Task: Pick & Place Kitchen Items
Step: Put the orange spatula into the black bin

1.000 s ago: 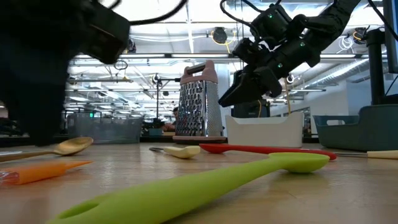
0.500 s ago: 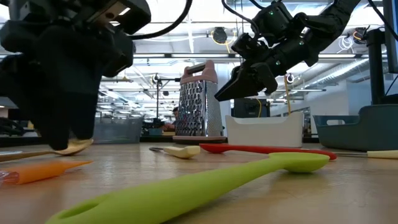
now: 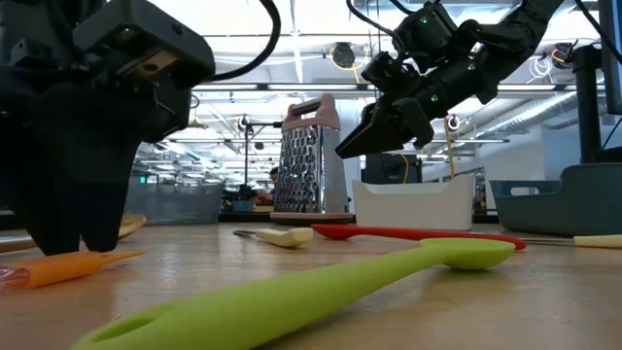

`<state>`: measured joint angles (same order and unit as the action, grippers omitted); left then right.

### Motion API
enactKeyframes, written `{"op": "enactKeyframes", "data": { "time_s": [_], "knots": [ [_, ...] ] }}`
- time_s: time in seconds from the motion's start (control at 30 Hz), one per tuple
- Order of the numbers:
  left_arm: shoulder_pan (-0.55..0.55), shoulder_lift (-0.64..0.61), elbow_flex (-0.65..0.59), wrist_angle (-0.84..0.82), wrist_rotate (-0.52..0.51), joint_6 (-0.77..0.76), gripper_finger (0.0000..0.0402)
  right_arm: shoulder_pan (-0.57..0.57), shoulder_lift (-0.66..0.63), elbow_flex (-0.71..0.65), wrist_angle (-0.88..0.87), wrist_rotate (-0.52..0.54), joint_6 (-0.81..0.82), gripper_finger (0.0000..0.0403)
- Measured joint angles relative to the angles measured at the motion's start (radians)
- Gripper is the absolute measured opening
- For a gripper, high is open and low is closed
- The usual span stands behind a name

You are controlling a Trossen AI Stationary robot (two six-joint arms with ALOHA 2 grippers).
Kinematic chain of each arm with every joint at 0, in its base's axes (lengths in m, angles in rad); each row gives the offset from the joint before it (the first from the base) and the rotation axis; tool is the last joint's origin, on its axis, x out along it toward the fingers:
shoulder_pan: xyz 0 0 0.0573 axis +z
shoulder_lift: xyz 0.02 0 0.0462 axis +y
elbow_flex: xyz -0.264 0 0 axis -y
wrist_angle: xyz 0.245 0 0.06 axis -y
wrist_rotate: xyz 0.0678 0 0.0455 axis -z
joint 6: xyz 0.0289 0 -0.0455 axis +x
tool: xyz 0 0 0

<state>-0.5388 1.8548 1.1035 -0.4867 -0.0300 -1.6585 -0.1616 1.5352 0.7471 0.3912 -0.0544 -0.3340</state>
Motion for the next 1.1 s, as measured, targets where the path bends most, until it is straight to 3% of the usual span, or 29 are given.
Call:
{"op": "enactKeyframes", "data": {
  "time_s": [0.93,1.1],
  "knots": [
    [-0.012,0.042,0.000,0.078,-0.012,0.092,0.0150,0.000,0.000,0.000,-0.003,0.000,0.000,0.0155],
    [-0.011,0.066,0.000,0.070,0.002,0.085,0.0109,0.000,0.000,0.000,-0.004,-0.001,0.000,0.0155]
  ]
}}
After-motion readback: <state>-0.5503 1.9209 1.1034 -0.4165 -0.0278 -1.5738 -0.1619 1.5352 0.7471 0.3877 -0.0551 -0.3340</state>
